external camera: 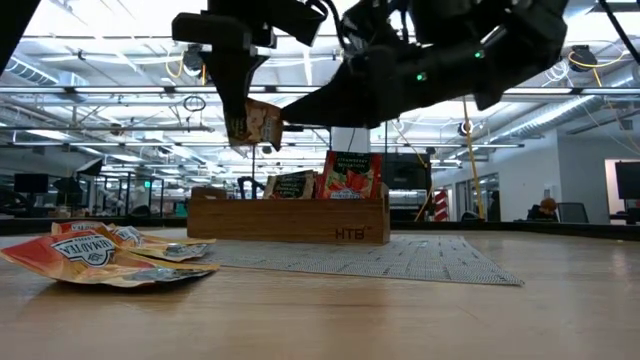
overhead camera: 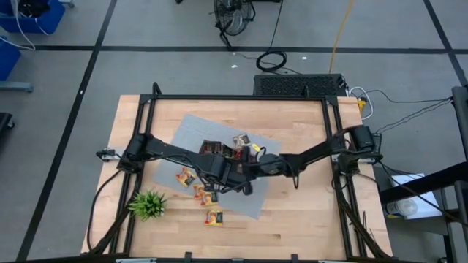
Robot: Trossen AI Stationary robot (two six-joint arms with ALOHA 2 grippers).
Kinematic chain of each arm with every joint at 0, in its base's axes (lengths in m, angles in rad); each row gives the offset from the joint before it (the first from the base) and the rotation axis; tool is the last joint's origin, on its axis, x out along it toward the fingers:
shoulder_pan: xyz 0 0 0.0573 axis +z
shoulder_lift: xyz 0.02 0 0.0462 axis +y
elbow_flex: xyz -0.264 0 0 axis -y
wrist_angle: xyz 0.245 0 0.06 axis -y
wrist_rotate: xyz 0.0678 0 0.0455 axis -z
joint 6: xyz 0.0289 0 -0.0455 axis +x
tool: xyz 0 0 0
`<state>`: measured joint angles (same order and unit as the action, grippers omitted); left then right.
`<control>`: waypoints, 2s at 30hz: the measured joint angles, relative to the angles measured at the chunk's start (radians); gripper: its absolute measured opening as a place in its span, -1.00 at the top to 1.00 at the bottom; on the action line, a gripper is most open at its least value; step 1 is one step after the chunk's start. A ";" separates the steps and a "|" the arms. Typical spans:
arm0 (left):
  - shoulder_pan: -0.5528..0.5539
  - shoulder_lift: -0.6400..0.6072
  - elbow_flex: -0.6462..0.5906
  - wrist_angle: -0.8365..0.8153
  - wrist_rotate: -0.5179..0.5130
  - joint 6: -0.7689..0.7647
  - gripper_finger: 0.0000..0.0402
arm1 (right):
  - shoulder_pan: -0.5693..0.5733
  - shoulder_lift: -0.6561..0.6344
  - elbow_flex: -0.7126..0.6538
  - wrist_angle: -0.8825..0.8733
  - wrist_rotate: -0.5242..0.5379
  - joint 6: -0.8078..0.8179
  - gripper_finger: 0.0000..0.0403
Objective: Pick & Place Tea
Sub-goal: Put the brown tea bag into the wooden organizer
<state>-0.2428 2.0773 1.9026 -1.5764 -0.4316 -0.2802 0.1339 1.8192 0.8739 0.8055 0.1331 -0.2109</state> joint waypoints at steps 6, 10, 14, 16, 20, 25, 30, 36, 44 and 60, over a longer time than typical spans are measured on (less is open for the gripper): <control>-0.004 0.000 0.000 0.008 0.036 0.008 1.00 | -0.035 0.018 0.020 0.007 -0.006 -0.017 -0.02; -0.011 0.001 0.000 0.008 0.040 0.020 1.00 | -0.051 0.018 0.021 0.010 -0.033 -0.020 -0.01; -0.010 0.001 0.000 0.008 0.042 0.019 1.00 | -0.073 0.017 0.021 0.007 -0.127 0.006 0.07; -0.010 0.001 0.000 0.008 0.042 0.021 1.00 | -0.082 0.017 0.021 0.000 -0.147 0.011 0.18; -0.010 0.002 -0.001 0.007 0.042 0.023 1.00 | -0.096 0.016 0.021 -0.015 -0.167 0.011 0.50; -0.010 0.003 -0.001 0.007 0.042 0.040 1.00 | -0.114 0.015 0.023 -0.047 -0.191 -0.041 0.89; -0.011 0.003 -0.001 0.008 0.048 0.025 0.99 | -0.120 0.014 0.023 -0.055 -0.235 -0.061 0.97; -0.048 -0.067 -0.003 0.008 0.050 -0.057 0.82 | -0.120 0.015 0.022 -0.093 -0.181 -0.064 0.99; -0.194 -0.291 -0.040 0.140 -0.326 -0.206 0.64 | -0.114 0.006 -0.015 0.082 -0.184 -0.053 0.99; -0.214 -0.686 -0.909 1.606 -0.479 0.290 0.29 | -0.059 -0.054 -0.243 0.760 -0.268 -0.048 1.00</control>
<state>-0.4568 1.3910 0.9940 0.0301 -0.9108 0.0100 0.0754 1.7656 0.6308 1.5658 -0.1345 -0.2589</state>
